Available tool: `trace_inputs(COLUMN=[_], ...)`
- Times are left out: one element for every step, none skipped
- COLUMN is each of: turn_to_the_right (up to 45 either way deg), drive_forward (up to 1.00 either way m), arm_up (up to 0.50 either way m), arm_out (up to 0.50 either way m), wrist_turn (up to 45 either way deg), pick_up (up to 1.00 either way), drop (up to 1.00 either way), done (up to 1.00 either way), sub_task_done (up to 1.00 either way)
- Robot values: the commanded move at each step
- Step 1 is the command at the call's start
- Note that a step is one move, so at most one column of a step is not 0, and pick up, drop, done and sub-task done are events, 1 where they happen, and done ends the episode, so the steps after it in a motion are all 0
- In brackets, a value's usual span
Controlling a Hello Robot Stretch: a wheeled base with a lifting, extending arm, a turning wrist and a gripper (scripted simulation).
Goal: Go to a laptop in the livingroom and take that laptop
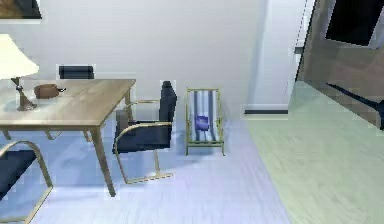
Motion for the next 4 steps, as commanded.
trace_inputs(turn_to_the_right=[-45.0,-39.0,0.0,-6.0], drive_forward=[0.00,0.00,1.00,0.00], arm_up=[0.00,0.00,0.00,0.00], arm_out=[0.00,0.00,0.00,0.00], wrist_turn=[0.0,0.0,0.0,0.0], pick_up=[0.00,0.00,0.00,0.00], drop=[0.00,0.00,0.00,0.00], done=[0.00,0.00,0.00,0.00], sub_task_done=[0.00,0.00,0.00,0.00])
